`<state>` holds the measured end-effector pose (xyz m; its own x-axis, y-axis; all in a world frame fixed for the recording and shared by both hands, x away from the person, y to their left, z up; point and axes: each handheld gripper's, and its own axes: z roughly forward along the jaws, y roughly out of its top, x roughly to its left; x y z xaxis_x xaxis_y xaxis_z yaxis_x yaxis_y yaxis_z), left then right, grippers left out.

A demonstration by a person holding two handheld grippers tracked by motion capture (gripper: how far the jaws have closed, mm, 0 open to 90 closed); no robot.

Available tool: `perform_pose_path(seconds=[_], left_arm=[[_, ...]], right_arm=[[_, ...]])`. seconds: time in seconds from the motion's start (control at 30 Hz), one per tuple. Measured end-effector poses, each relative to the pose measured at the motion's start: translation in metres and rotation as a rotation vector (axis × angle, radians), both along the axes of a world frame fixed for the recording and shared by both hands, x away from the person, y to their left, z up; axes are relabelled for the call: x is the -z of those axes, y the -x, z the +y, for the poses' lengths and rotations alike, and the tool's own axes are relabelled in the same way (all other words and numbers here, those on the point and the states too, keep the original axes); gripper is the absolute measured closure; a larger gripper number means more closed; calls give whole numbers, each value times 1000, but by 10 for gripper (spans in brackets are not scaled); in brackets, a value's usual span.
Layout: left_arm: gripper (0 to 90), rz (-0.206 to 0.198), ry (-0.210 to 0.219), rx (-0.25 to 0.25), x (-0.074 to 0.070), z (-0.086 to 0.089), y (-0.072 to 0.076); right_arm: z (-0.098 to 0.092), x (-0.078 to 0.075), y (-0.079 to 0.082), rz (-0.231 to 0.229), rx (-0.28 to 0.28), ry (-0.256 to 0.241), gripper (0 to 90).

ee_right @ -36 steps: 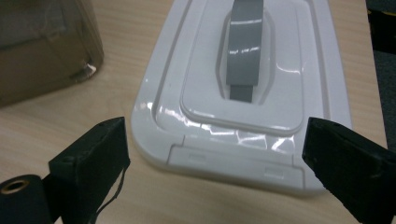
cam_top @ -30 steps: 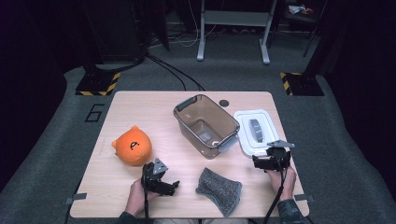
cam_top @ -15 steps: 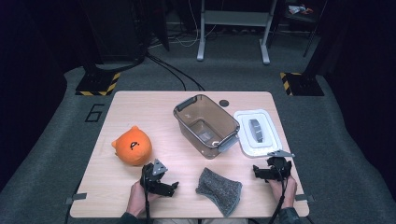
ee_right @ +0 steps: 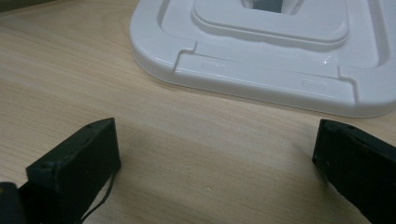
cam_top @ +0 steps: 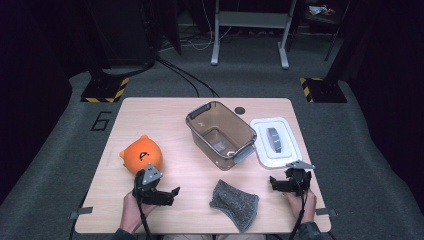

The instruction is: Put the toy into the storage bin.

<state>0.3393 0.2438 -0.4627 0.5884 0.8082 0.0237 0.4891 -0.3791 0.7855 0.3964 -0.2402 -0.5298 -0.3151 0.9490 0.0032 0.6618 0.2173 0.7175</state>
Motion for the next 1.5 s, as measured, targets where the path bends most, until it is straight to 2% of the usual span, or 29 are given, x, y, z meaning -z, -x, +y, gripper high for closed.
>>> perform_pose_path(seconds=[0.13,0.2,0.33,0.4,0.47,0.5,0.6,0.67,0.77,0.83,0.9,1.03,1.07,1.13,1.23,1.27,1.33,1.5], left_arm=[[19,-39,8,-40,-20,21,-9],[19,-41,9,-48,-28,34,-16],[21,-62,-6,-32,-37,58,-31],[18,-61,-15,-19,-39,71,-41],[18,-52,-10,-35,-40,81,-51],[18,-43,2,-39,-39,85,-55],[21,-16,-4,-49,-37,95,-68],[28,14,7,-53,-32,100,-78],[42,49,2,-52,-26,101,-88],[47,69,27,-39,-22,101,-92],[65,78,22,-30,-18,99,-94],[161,112,24,-23,-10,93,-97],[188,109,16,-35,-8,91,-97],[231,100,-5,-28,-4,86,-96],[316,100,-6,-35,1,81,-94],[348,85,-13,-47,2,80,-93],[425,92,-22,-51,2,79,-92],[524,76,-36,-82,1,76,-88]], right_arm=[[0,0,-1,-1,-5,-3,0],[0,0,-1,-1,-5,-2,0],[0,0,-1,-1,-6,-2,0],[0,0,-1,-1,-5,-3,0],[0,0,-1,-2,-5,-3,0],[0,0,-1,-1,-5,-3,0],[0,0,-1,-1,-5,-3,0],[0,0,-1,-1,-6,-2,0],[0,0,-1,-1,-5,-3,0],[0,0,-1,-1,-6,-2,0],[0,0,-1,-2,-5,-3,0],[0,0,-1,-1,-4,-3,0],[0,0,-1,-2,-4,-3,0],[0,0,-1,-2,-3,-3,0],[0,0,-1,-2,-3,-3,0],[0,0,-1,-2,-3,-3,0],[0,0,-1,-1,-1,-3,0],[0,0,-1,-1,-2,-4,0]])
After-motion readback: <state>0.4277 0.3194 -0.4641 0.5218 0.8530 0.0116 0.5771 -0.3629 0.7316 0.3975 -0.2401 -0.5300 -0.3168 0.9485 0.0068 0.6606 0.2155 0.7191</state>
